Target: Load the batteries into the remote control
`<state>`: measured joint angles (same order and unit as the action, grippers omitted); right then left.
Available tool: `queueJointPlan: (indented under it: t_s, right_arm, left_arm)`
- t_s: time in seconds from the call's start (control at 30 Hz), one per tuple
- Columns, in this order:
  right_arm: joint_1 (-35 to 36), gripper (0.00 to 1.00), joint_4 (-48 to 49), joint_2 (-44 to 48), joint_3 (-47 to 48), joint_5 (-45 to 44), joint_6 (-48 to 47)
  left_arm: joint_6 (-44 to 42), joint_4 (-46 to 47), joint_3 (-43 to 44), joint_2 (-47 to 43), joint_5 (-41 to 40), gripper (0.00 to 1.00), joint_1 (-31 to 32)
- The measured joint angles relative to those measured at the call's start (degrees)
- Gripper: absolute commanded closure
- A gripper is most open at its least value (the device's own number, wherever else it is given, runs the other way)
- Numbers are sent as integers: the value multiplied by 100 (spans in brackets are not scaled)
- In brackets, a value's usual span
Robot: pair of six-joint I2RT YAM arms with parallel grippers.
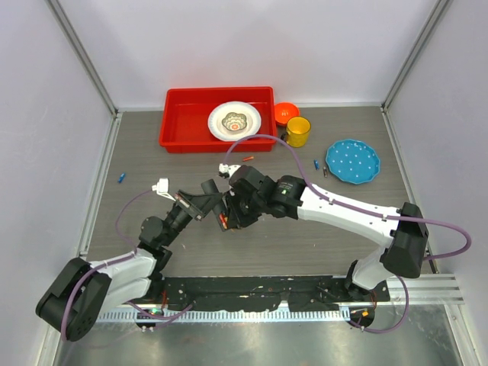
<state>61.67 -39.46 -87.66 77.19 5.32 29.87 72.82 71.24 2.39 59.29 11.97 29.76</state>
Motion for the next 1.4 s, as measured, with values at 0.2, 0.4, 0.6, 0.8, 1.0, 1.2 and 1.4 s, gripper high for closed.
queueJointPlan:
  t_s: [0.2,0.4,0.6,0.8,1.0,1.2,1.4]
  right_arm:
    - [20,99,-33,-22,85,-109,9]
    - [28,99,-160,-111,203,-129,0]
    - [39,99,-317,-179,275,-184,-39]
    - [50,99,-455,-199,275,-282,-44]
    - [50,99,-551,-199,267,-391,-63]
    - [48,99,-601,-203,251,-466,-111]
    - [48,99,-601,-249,251,-522,-127]
  left_arm:
    - [0,-20,0,-96,-46,100,-7]
    - [26,-57,0,-94,-35,100,-15]
    - [179,-74,0,76,20,100,-15]
    - [389,-61,9,337,118,100,-15]
    - [612,-2,83,684,249,100,-15]
    - [780,17,138,955,385,100,-13]
    - [820,20,138,1058,501,100,-4]
